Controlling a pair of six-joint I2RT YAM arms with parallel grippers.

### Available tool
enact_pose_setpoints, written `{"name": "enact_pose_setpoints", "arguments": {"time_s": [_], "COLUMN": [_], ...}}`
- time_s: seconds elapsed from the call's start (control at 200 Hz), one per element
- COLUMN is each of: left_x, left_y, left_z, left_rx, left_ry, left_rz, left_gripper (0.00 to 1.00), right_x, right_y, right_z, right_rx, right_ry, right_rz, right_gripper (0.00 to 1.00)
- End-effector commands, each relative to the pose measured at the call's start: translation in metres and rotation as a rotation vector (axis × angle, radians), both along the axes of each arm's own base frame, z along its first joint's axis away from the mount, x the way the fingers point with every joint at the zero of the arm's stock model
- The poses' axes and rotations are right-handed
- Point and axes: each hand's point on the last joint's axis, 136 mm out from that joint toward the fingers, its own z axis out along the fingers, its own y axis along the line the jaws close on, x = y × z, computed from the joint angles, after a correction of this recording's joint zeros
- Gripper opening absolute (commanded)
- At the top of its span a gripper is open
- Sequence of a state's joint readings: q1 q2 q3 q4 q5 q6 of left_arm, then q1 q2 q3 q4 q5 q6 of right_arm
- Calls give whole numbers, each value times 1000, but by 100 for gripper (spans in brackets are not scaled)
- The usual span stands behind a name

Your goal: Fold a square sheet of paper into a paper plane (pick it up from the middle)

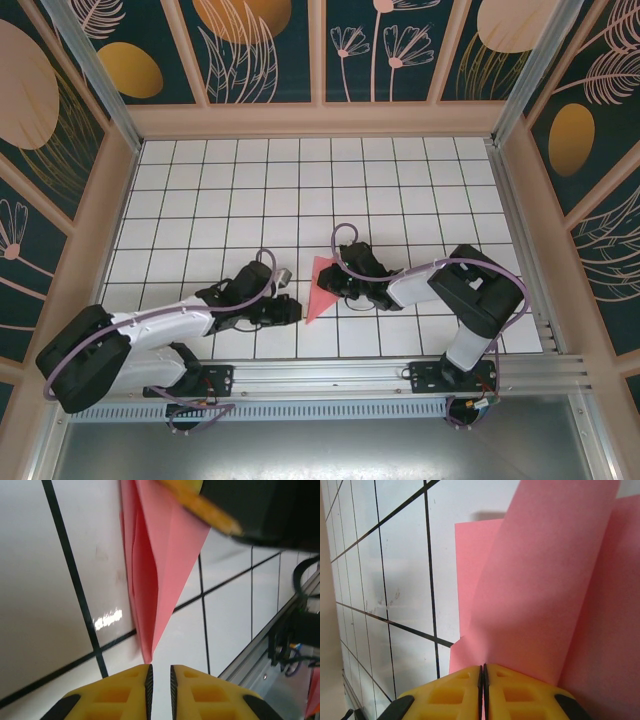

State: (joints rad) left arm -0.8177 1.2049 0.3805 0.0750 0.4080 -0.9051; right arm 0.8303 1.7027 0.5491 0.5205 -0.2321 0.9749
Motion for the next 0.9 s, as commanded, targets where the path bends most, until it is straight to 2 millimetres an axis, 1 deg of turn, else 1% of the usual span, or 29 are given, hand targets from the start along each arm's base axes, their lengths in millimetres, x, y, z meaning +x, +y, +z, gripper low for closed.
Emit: {"name": "enact_pose_setpoints", "arguments": {"time_s": [0.0, 0.055, 0.195, 0.315, 0.395, 0.525, 0.62, 0.736, 0.896], "left_x": [27, 32, 45, 53, 56, 57, 50, 42, 35], "left_y": [-10, -19, -36, -50, -56, -54, -50, -49, -41], "left_z": [16, 22, 28, 28, 25, 15, 6, 5, 3], "left_rx": [-50, -82, -117, -144, -145, -109, -87, -109, -86], "left_ry": [-57, -68, -87, -86, -76, -61, -36, -21, -5], "left_rz": [107, 104, 91, 77, 70, 71, 58, 38, 39], "left_gripper": [21, 21, 20, 21, 21, 20, 18, 16, 7], "right_x": [-33, -33, -33, -33, -33, -33, -32, -30, -29], "right_y": [-58, -58, -57, -57, -57, -57, -56, -53, -51], "right_z": [-73, -73, -72, -72, -72, -72, -72, -71, -70], "right_rx": [-273, -274, -271, -268, -266, -266, -261, -254, -250], "right_ry": [170, 170, 169, 168, 168, 169, 168, 168, 168], "right_rz": [-44, -43, -44, -46, -48, -49, -47, -46, -46], "right_gripper": [14, 14, 14, 14, 14, 14, 14, 14, 14]}}
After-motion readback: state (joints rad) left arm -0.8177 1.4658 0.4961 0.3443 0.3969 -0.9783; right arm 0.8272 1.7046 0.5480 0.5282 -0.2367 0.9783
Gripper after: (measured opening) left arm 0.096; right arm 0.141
